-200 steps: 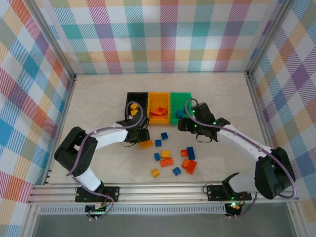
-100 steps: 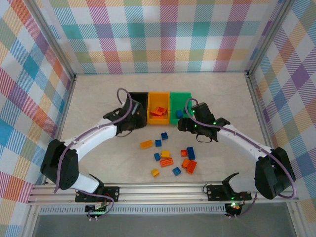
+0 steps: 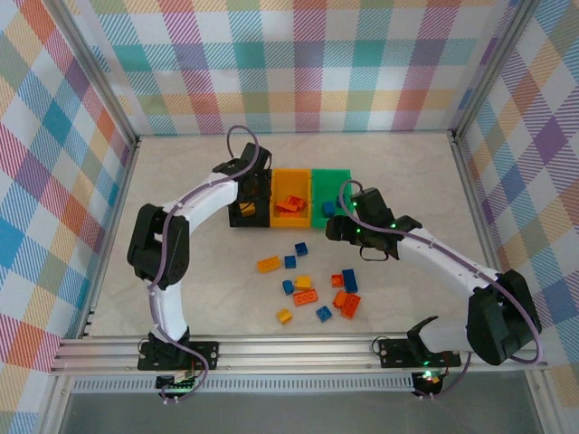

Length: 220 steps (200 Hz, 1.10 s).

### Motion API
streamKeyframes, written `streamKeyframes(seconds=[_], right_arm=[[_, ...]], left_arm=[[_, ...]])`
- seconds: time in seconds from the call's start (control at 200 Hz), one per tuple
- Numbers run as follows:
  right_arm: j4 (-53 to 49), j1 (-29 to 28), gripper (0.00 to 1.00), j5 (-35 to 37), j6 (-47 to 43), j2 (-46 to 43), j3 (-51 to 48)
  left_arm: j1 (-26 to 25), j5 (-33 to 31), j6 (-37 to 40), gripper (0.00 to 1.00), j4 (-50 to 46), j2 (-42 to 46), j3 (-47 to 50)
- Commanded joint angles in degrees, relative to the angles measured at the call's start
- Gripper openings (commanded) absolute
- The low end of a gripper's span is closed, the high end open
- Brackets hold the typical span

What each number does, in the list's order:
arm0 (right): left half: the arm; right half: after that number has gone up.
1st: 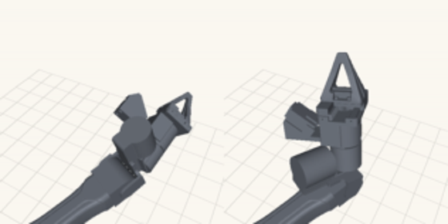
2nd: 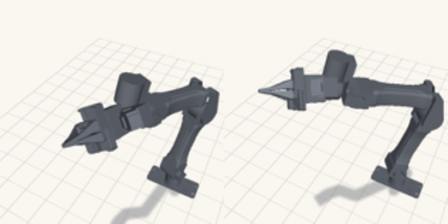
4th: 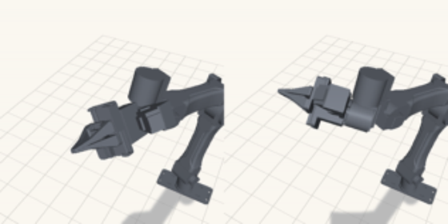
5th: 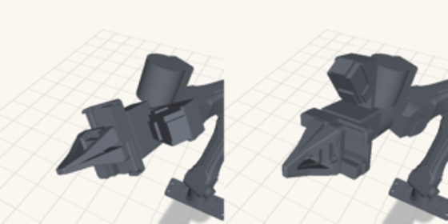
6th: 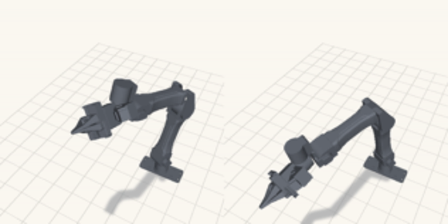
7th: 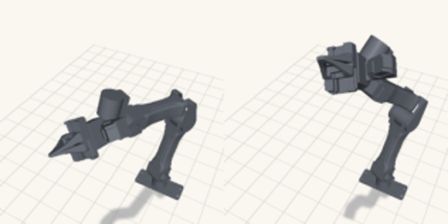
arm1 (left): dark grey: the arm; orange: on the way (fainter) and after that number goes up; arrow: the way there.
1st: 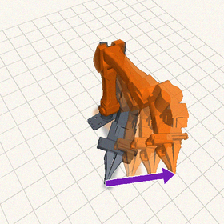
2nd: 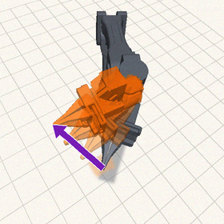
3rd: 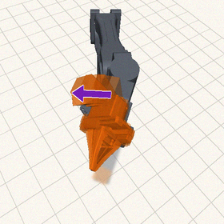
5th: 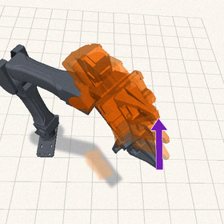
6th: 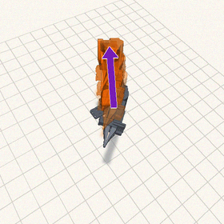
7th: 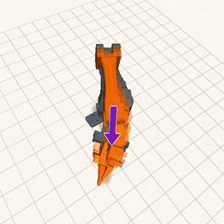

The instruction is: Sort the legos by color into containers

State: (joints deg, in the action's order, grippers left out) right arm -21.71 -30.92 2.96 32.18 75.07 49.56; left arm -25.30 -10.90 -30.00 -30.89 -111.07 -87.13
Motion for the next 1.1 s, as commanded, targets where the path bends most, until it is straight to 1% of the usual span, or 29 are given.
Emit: streamKeyframes(seconds=[0.0,0.12,0.255,0.37,0.46,0.535,0.685,0.85,1.005,1.095], right_arm=[[-0.44,0.35,0.77,0.17,-0.28,-2.14,0.02],[-0.34,0.42,0.77,-0.02,-0.54,-2.73,-0.39],[-0.69,0.35,0.78,-0.24,-0.89,-2.99,-0.51],[-1.26,0.37,0.77,-0.41,-1.13,-3.08,-0.43],[-2.57,0.38,0.76,-0.85,-1.53,-3.07,-0.25],[-4.92,0.39,0.75,-0.31,-1.47,-2.55,0.04],[-10.21,0.40,0.73,0.03,-0.51,-0.18,-1.38],[-13.22,0.07,0.71,-0.44,-0.03,2.89,-4.20],[-15.31,-2.26,0.63,-0.16,-0.28,5.19,-4.88],[-16.80,-4.04,0.63,0.55,-0.42,4.95,-4.79]], left_arm=[[0.78,-1.54,0.16,0.45,-3.02,-1.41,-3.61],[0.71,-0.54,-0.44,0.56,-2.81,-2.55,-3.91],[0.45,0.58,-0.75,0.71,-2.07,-2.07,-2.98],[-0.07,1.28,-0.92,0.77,-1.91,-0.57,-2.65],[-0.77,2.59,-1.46,0.82,-0.90,2.64,-1.30],[-1.83,3.36,-1.64,0.89,0.11,6.46,0.43],[-4.41,6.39,-2.39,1.00,3.21,15.82,7.66],[-7.42,8.27,-4.06,1.00,6.61,24.89,19.11],[-7.79,10.08,-6.94,1.00,9.66,30.64,28.95],[-7.75,10.37,-7.66,1.00,10.68,33.00,32.73]])
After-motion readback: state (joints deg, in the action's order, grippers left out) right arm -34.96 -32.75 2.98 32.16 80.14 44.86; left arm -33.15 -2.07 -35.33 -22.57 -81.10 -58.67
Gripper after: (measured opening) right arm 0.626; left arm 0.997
